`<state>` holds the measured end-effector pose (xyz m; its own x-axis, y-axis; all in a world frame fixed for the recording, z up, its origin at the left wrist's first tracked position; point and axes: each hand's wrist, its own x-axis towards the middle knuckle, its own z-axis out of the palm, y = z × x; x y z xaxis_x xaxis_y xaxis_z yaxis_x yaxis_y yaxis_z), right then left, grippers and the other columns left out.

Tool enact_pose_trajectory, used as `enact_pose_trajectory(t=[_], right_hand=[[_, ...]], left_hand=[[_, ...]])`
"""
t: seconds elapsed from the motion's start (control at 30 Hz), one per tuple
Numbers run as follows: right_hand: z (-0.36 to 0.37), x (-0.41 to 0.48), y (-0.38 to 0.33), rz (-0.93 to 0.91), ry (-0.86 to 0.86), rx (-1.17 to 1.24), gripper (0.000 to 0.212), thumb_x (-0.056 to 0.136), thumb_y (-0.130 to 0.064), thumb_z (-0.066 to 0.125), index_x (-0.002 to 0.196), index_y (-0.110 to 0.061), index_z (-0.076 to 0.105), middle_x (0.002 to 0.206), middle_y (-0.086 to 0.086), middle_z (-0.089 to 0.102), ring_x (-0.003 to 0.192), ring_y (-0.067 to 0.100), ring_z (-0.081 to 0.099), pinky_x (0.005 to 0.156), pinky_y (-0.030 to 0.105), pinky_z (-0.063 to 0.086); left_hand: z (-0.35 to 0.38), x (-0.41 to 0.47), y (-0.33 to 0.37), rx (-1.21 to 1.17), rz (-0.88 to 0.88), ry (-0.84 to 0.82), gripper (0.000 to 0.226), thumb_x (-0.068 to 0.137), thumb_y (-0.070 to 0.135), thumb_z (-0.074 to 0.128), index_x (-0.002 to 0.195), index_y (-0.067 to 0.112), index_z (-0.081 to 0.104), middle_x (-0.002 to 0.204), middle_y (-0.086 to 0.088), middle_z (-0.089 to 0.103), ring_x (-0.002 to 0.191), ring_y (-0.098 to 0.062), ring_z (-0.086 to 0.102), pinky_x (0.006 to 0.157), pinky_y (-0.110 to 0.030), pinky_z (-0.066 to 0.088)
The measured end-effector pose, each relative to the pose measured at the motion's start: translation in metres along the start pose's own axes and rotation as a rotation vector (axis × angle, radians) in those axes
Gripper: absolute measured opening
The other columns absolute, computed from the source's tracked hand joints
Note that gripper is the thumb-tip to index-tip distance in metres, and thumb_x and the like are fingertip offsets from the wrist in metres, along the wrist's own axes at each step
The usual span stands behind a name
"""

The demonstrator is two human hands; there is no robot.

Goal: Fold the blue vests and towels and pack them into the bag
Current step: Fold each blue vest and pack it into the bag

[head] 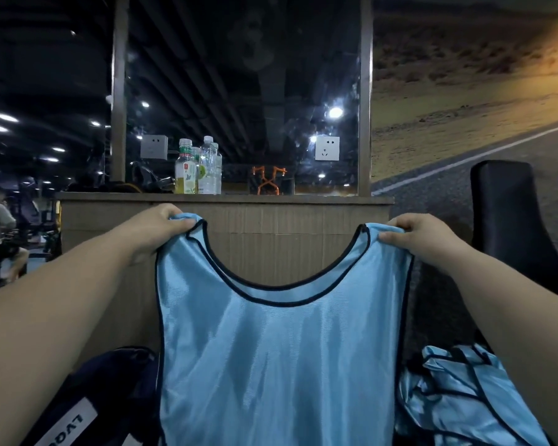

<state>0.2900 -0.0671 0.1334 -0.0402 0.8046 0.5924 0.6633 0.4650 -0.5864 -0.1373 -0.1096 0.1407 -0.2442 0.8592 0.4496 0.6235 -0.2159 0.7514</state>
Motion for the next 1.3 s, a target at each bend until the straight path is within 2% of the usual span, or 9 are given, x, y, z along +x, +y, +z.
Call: enact_pose_trajectory(t=[0.1,0.33,0.5,0.73,0.83,0.93,1.03,1.17,1.3], right_hand=[[0.003,0.001,0.0,0.017,-0.011,0.054,0.016,0.09,-0.033,0.068,0.086,-0.018,0.068,0.089,0.004,0.065,0.081,0.018,0.057,0.069,0.033,0.041],[0.01,-0.002,-0.007,-0.016,0.022,0.092,0.018,0.088,-0.034,0.07,0.081,-0.017,0.069,0.085,0.004,0.067,0.079,0.021,0.061,0.067,0.033,0.044],[0.013,-0.006,-0.016,0.002,0.027,0.08,0.021,0.078,-0.037,0.08,0.081,-0.018,0.073,0.085,-0.001,0.07,0.08,0.016,0.065,0.071,0.034,0.051],[0.012,-0.005,-0.022,0.023,0.083,0.049,0.019,0.079,-0.039,0.078,0.082,-0.021,0.073,0.086,-0.002,0.069,0.081,0.016,0.064,0.075,0.039,0.054],[0.013,-0.003,-0.024,0.03,0.094,0.04,0.018,0.081,-0.039,0.076,0.081,-0.022,0.072,0.084,-0.002,0.068,0.08,0.016,0.064,0.065,0.032,0.049],[0.016,-0.002,-0.029,0.031,0.123,-0.025,0.021,0.082,-0.043,0.074,0.081,-0.023,0.07,0.082,-0.003,0.067,0.078,0.015,0.063,0.057,0.027,0.045],[0.022,-0.003,-0.04,0.038,0.149,-0.046,0.025,0.084,-0.044,0.07,0.087,-0.019,0.069,0.082,-0.001,0.066,0.074,0.014,0.06,0.058,0.028,0.045],[0.037,-0.006,-0.06,0.02,0.125,-0.039,0.024,0.087,-0.042,0.066,0.089,-0.018,0.066,0.08,0.0,0.063,0.073,0.015,0.059,0.06,0.029,0.046],[0.058,-0.011,-0.078,0.002,0.087,0.019,0.021,0.09,-0.039,0.062,0.083,-0.019,0.06,0.075,0.0,0.061,0.069,0.017,0.058,0.061,0.03,0.045]], left_hand=[[0.004,-0.002,0.003,0.191,0.069,0.122,0.03,0.093,0.044,0.059,0.09,0.014,0.06,0.085,-0.005,0.063,0.07,-0.017,0.053,0.059,-0.03,0.036],[0.01,-0.009,0.011,0.096,0.057,0.119,0.022,0.087,0.044,0.067,0.085,0.023,0.07,0.085,0.009,0.066,0.079,-0.009,0.059,0.059,-0.023,0.039],[0.013,-0.006,0.015,0.19,0.081,0.098,0.015,0.093,0.037,0.063,0.093,0.023,0.069,0.084,0.012,0.063,0.073,-0.002,0.054,0.056,-0.02,0.036],[0.013,-0.003,0.019,0.318,0.123,0.139,0.025,0.097,0.041,0.053,0.092,0.019,0.065,0.094,-0.002,0.066,0.078,-0.014,0.055,0.059,-0.026,0.038],[0.016,-0.004,0.021,0.252,0.115,0.099,0.029,0.096,0.043,0.054,0.093,0.016,0.065,0.094,-0.004,0.066,0.079,-0.018,0.056,0.067,-0.03,0.041],[0.02,-0.005,0.025,0.066,0.087,0.049,0.025,0.092,0.043,0.062,0.092,0.018,0.067,0.102,0.0,0.065,0.097,-0.02,0.058,0.087,-0.037,0.045],[0.028,-0.007,0.034,-0.096,0.026,-0.001,0.021,0.088,0.034,0.07,0.091,0.014,0.068,0.103,-0.006,0.068,0.098,-0.022,0.061,0.089,-0.035,0.048],[0.044,-0.013,0.047,-0.202,-0.049,-0.092,0.025,0.082,0.032,0.077,0.093,0.011,0.07,0.101,-0.013,0.072,0.101,-0.031,0.066,0.1,-0.049,0.049],[0.067,-0.019,0.061,-0.213,-0.052,-0.137,0.02,0.084,0.032,0.075,0.087,0.013,0.069,0.105,-0.015,0.071,0.097,-0.029,0.067,0.098,-0.046,0.05]])
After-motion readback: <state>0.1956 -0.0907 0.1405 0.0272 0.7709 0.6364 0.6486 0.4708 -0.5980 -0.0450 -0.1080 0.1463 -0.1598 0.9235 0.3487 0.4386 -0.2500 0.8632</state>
